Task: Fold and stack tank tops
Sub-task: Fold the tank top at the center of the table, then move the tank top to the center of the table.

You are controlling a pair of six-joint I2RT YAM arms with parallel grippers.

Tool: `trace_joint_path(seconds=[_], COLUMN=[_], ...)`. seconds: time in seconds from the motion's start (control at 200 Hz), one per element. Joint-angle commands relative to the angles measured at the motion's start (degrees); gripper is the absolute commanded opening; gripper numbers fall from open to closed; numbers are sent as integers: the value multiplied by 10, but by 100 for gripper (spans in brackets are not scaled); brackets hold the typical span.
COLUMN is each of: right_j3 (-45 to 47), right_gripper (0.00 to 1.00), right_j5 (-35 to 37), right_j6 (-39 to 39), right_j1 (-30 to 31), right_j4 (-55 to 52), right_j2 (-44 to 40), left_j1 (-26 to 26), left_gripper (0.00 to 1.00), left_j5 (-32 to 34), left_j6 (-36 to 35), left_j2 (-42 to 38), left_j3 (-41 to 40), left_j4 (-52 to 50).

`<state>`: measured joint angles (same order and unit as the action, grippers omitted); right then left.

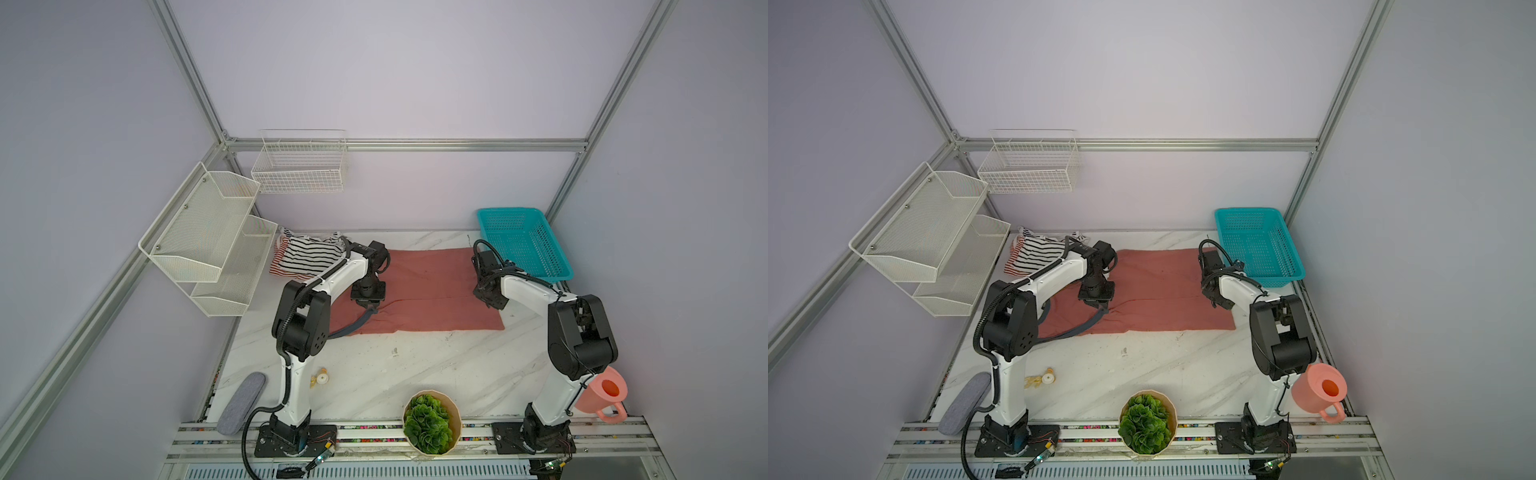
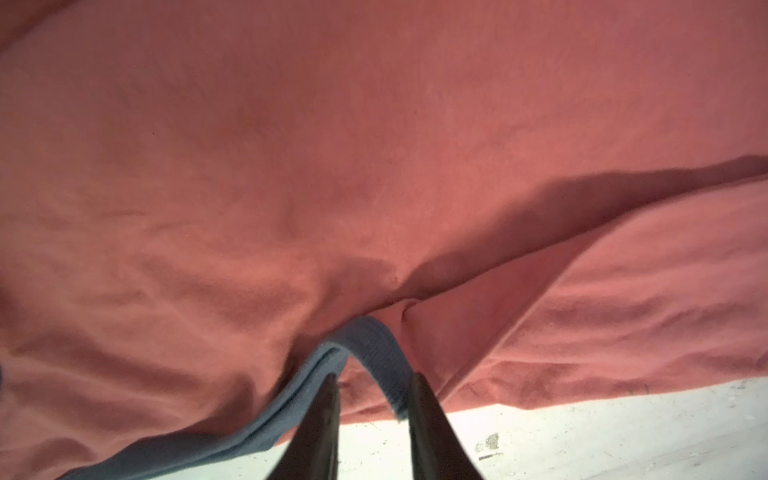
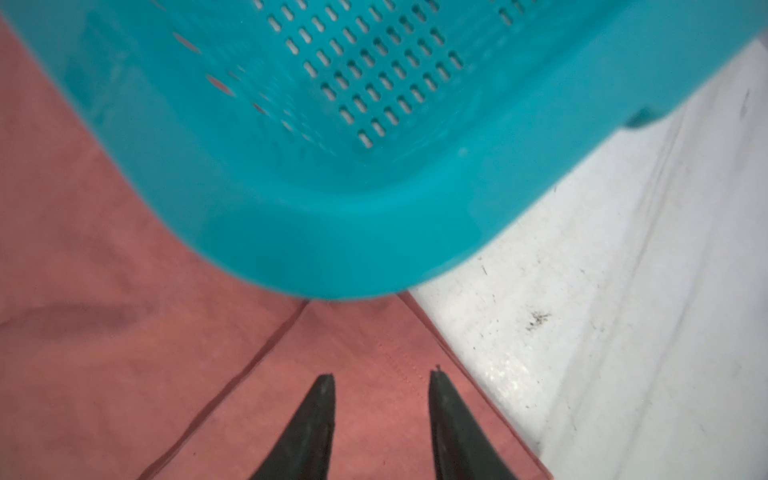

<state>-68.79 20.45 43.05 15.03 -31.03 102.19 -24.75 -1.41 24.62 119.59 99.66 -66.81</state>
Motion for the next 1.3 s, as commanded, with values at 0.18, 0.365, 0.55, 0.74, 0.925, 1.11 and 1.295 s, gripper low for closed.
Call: trace_joint_path(seconds=[0.18,0.365,0.55,0.74,0.925,1.11,1.295], right_j3=[-1,17,44,79,98,90,78], right_gripper=[60,62,62,38,1,0,0], right_j5=[-14,-29,-68,-133,-172,-195,-197], right_j6=[7,0,-14,-21,-26,-36,-42], right_j1=[-2,-2,-2,10,27,53,71], right_j4=[-4,4,21,63,93,112,115], right_j2=[-81,-125,-154,-167,-149,-78,-7], left_j1=[24,32,31,2,-22,-28,-29], left_gripper=[55,72,75,44,21,18,18], left_j5=[26,64,65,27,-26,-56,-62], left_j6=[14,8,17,41,61,74,74], left_j2=[-20,-50,-90,-148,-134,-94,-62], left_j3=[90,121,88,-18,-77,-89,-91], left_j4=[-9,-24,-31,14,64,97,114])
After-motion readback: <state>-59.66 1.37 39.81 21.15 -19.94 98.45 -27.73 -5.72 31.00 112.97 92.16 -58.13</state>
